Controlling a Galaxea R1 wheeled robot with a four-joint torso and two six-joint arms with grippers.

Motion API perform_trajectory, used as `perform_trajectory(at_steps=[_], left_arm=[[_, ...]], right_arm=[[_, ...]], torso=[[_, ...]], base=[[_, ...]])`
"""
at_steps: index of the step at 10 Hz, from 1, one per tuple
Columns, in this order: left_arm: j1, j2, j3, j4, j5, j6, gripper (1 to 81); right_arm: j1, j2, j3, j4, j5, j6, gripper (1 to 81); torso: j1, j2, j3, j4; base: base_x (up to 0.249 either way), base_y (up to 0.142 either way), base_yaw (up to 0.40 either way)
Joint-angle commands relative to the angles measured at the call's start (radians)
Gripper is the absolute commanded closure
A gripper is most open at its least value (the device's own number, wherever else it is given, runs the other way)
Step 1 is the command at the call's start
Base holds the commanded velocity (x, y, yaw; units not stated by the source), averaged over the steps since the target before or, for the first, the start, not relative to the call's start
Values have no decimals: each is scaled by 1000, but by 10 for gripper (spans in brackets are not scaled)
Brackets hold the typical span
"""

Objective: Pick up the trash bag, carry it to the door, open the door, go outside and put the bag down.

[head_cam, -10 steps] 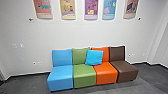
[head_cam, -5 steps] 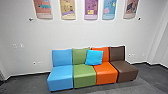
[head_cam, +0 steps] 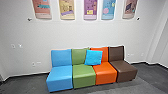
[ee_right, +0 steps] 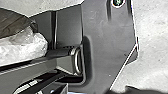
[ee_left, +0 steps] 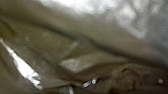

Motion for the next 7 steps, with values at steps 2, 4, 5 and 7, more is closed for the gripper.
perform_trajectory(at_steps=[2,4,5,7], left_arm=[[-55,-4,-1,10,76,5,811],[-55,1,-2,13,70,6,811],[-55,1,-3,13,70,5,811],[-55,-2,-3,13,70,6,811]], right_arm=[[46,-6,0,-3,-65,-4,10],[48,-1,-3,-2,-65,-4,10],[46,7,-11,-2,-65,-4,10],[45,39,-50,-3,-65,-4,10]], torso=[[0,0,0,0],[0,0,0,0],[0,0,0,0],[0,0,0,0]], base=[[0,0,-188],[0,0,-222],[0,0,-245],[0,0,-245]])
